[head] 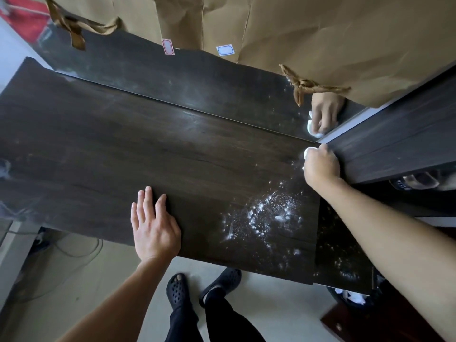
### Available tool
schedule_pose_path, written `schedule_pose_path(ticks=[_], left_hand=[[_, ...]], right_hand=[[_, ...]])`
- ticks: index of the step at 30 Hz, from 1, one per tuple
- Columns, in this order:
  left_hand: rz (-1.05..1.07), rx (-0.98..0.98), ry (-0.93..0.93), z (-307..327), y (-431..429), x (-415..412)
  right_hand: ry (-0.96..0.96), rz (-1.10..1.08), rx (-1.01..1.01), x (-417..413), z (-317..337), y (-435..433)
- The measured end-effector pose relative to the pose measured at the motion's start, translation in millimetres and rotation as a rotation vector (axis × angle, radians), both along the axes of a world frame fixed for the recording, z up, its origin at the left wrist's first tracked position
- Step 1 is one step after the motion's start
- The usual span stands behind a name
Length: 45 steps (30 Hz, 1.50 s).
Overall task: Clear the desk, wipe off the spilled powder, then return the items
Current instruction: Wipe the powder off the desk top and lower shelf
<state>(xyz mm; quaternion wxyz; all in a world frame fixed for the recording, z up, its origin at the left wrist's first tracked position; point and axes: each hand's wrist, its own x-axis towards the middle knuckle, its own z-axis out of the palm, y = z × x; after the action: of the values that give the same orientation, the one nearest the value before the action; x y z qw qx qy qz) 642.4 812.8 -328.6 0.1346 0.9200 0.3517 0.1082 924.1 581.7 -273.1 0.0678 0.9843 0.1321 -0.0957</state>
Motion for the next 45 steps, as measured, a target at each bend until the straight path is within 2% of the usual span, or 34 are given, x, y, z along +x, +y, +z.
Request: schedule_pose_path(ticks=[2,5,7,9,11,13,15,17,20,22,24,26,28,29,30,33,36,39,41,45], left_hand=[[-0.002,0.007,0.003,-1,0,0],[0.001,0.013,0.004,-1,0,-1],[0.000,0.013,0.007,0,-1,-1],[0.002,0.019,0.006,0,-1,0],[0.006,0.012,0.017,0,0,0],[0.006,0.013,0.017,-1,0,0],[0.003,0.025,0.017,-1,0,0],[0.003,0.026,0.018,-1,-1,0],[0.007,0.019,0.012,0,-1,0],[0.006,0.018,0.004,0,-1,1],[0.004,0.023,0.004,0,0,1],[0.006,0.031,0.001,-1,0,0],[0.002,0.038,-0.005,-1,-1,-1],[0.002,0.038,-0.010,-1,-1,-1],[0.003,0.036,-0.013,-1,-1,0],[0.006,0.035,-0.009,-2,0,0],[0.001,0.036,-0.012,-4,1,-1],[-0.009,0.035,-0.013,-4,1,-2],[-0.006,0.030,-0.011,-4,1,-2],[-0.001,0.010,0.002,-3,1,-2]], right_hand=[[-0.037,-0.104,0.191,-14,-11,11],[0.108,0.137,0.337,-57,-13,21],[0.189,0.269,0.359,-54,-10,13],[0.082,0.139,0.355,-24,-10,-1],[-0.030,-0.131,0.377,0,-12,-6],[-0.091,-0.187,0.372,-6,-19,16],[-0.059,-0.028,0.441,-40,-25,53],[0.040,0.256,0.536,-89,-23,71],[0.280,0.643,0.548,-150,-15,54],[0.395,0.790,0.513,-153,-10,42],[0.307,0.741,0.522,-118,-11,45],[0.097,0.465,0.532,-64,-13,49],[-0.001,0.128,0.516,-25,-15,51],[-0.017,0.042,0.493,-24,-17,55],[-0.022,0.052,0.465,-36,-19,62],[0.054,0.343,0.528,-119,-22,75],[0.250,0.627,0.589,-200,-10,54],[0.394,0.761,0.551,-222,-2,30],[0.394,0.714,0.519,-197,-7,39],[0.169,0.413,0.506,-149,-21,78]])
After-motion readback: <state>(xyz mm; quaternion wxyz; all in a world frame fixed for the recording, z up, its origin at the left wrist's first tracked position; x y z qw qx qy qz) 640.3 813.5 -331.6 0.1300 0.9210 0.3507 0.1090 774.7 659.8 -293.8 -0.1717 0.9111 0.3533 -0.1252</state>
